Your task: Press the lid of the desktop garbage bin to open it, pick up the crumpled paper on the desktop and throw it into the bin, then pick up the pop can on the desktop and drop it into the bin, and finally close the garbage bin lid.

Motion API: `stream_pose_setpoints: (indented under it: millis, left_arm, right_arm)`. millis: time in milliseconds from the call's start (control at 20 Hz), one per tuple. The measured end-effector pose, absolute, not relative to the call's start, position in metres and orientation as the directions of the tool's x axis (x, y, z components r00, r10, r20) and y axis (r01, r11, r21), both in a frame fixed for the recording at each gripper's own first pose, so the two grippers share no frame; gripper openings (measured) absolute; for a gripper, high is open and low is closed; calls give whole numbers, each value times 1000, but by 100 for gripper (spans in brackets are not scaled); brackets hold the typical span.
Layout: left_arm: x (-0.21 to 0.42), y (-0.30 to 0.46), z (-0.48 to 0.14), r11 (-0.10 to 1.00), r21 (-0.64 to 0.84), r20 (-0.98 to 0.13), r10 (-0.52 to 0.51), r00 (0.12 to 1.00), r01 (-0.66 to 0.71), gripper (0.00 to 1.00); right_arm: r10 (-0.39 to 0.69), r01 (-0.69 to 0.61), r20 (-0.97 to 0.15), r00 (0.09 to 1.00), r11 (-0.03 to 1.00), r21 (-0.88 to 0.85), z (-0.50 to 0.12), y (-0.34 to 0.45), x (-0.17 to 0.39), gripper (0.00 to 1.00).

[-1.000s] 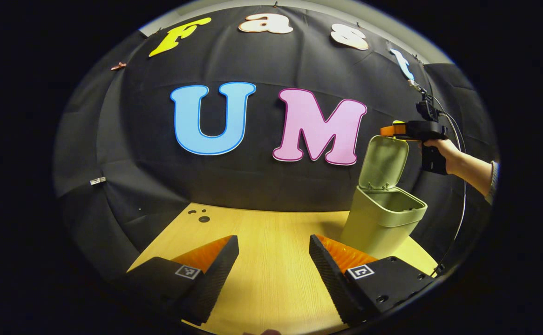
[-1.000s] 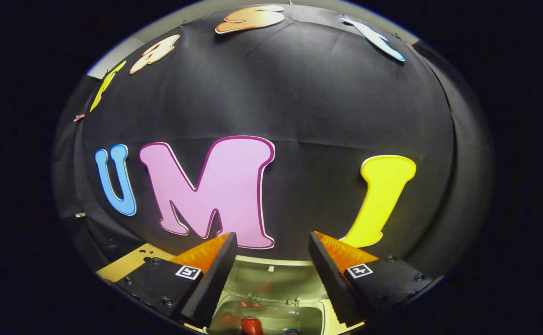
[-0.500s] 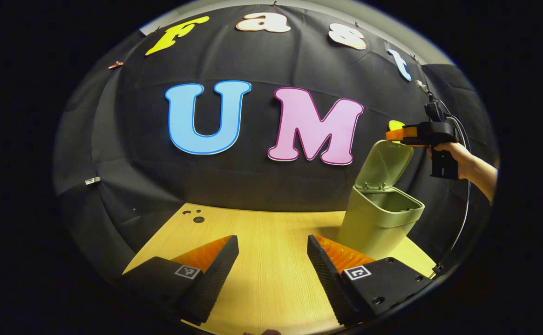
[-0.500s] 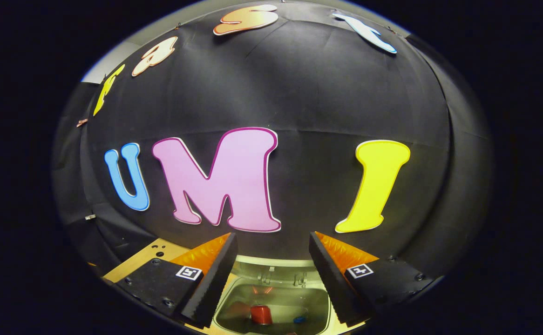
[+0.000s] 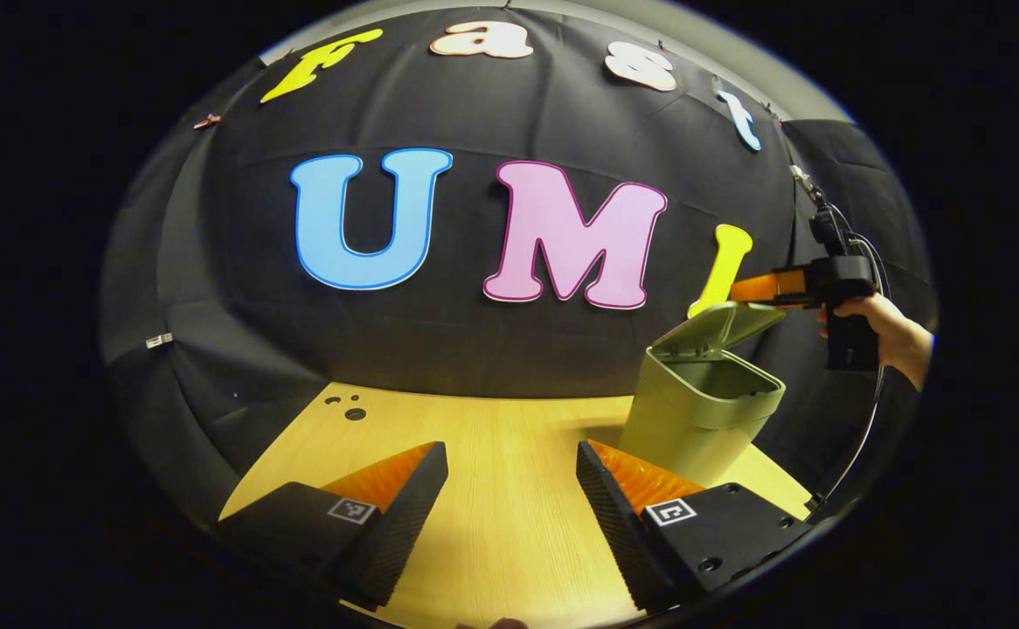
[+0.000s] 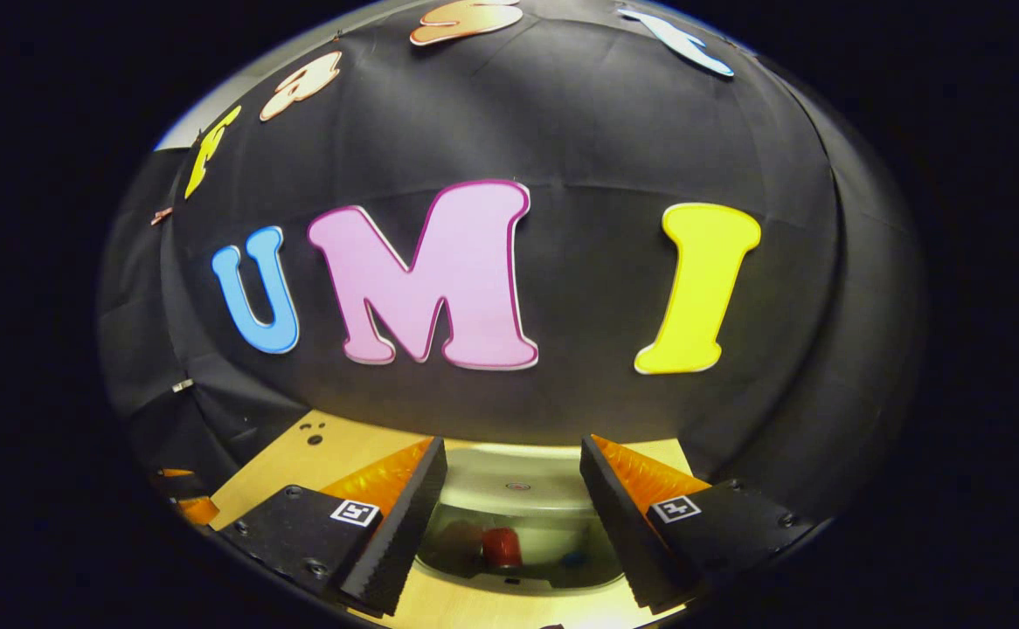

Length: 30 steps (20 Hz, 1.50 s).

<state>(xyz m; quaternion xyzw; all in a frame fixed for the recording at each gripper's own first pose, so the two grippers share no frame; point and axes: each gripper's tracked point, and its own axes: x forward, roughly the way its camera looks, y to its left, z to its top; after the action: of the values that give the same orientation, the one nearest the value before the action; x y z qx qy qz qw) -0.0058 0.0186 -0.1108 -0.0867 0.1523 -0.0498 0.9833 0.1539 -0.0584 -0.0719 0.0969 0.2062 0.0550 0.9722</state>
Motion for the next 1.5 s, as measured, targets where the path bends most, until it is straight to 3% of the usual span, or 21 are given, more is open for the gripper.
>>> stream_pose_setpoints:
  millis: [500,1500]
  left_arm:
    - [-10,23,-116,980,-188,-300,-123,946,68,96]
    - [-5,19,-120,979,-194,-314,-124,941,65,96]
  right_arm:
    - [177,-85,-508,843,976,200,-122,-52,121,96]
    - [217,-123,-583,782,973,197,-157,-49,111,96]
